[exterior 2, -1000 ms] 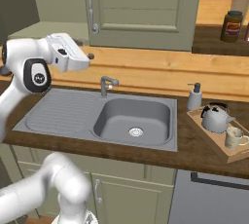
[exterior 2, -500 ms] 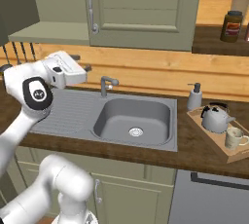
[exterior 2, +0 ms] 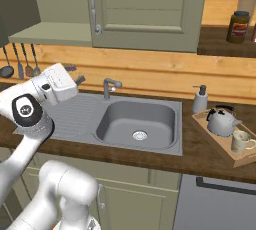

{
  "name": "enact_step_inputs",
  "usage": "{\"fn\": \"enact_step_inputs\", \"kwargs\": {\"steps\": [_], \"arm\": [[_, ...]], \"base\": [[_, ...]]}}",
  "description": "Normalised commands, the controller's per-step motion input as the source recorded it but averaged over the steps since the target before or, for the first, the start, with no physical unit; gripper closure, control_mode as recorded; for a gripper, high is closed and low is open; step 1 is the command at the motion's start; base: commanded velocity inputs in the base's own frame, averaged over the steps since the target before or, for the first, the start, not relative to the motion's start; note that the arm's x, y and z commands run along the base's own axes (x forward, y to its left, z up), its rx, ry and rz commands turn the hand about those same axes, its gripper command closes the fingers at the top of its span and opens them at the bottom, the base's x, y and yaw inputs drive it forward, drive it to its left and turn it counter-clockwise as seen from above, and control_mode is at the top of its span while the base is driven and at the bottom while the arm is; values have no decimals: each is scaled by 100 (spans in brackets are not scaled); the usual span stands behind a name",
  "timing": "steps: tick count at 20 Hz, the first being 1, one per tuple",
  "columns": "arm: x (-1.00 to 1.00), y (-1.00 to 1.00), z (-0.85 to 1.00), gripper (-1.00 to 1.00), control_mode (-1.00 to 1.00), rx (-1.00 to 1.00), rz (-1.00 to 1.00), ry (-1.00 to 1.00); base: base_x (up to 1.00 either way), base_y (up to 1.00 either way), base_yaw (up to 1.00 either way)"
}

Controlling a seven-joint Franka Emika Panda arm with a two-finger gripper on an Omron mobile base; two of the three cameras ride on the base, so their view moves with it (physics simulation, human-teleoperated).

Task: Pick the kettle from the counter and place it on the tray. Then pick the mug from the cabinet and place it on the tray. Then close the cabinet doors.

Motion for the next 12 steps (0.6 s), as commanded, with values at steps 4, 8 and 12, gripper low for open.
{"fn": "enact_step_inputs", "kwargs": {"steps": [4, 8, 12], "arm": [[-25, 61, 0, -100, -100, -23, -26, -14], [-33, 72, 0, -100, -100, -23, -30, -11], [-33, 76, 0, -100, -100, -22, -34, -5]], "base": [[0, 0, 0], [0, 0, 0], [0, 0, 0]]}}
